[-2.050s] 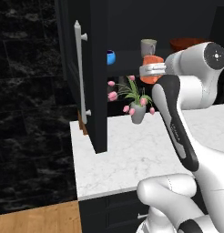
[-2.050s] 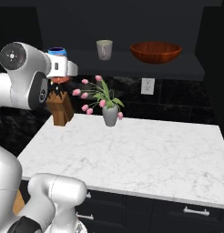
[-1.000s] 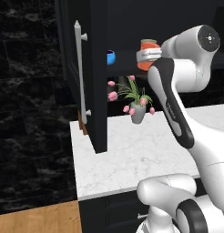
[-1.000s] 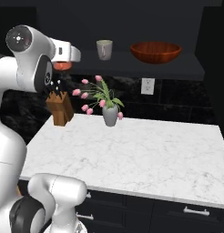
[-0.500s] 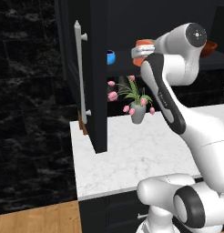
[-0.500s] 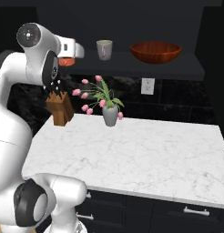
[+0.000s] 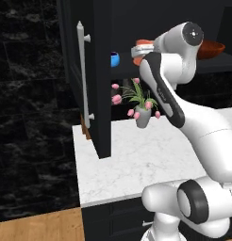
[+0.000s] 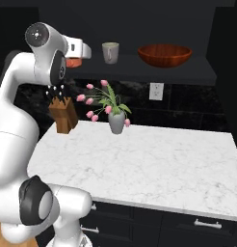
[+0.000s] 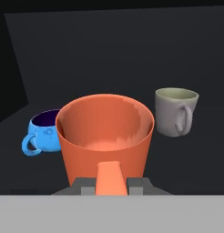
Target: Gather all objects into one cabinet and sort the glasses and bowls to opposite sides.
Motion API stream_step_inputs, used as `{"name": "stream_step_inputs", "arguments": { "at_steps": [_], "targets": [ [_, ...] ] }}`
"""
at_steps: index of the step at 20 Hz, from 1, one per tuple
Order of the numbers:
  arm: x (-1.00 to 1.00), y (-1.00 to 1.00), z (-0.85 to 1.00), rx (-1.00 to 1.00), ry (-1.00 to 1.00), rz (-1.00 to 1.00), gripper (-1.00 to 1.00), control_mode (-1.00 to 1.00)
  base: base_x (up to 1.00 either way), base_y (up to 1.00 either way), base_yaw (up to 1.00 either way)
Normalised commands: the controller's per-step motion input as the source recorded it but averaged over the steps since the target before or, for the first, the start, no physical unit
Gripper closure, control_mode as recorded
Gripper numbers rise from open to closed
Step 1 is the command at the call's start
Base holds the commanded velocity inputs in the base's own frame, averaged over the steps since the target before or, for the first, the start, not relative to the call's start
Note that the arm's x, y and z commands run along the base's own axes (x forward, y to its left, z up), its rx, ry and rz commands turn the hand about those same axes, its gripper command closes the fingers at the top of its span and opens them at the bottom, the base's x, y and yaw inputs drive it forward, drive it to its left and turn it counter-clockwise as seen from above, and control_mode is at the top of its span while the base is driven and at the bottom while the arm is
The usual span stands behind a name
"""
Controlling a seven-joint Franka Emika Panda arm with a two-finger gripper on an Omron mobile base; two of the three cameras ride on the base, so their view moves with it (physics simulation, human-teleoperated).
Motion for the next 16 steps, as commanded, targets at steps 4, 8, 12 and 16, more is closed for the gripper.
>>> {"name": "stream_step_inputs", "arguments": {
  "at_steps": [4,8,12,16],
  "targets": [
    [0.20,0.07,-0.18,0.00,0.00,0.00,1.00,-1.00,0.00,0.00,0.00],
    [0.15,0.00,-0.24,0.00,0.00,-0.01,1.00,-1.00,0.00,0.00,0.00],
    [0.26,0.00,-0.15,0.00,0.00,0.00,1.00,-1.00,0.00,0.00,0.00],
    [0.31,0.00,-0.09,0.00,0.00,0.00,1.00,-1.00,0.00,0.00,0.00]
  ]
}}
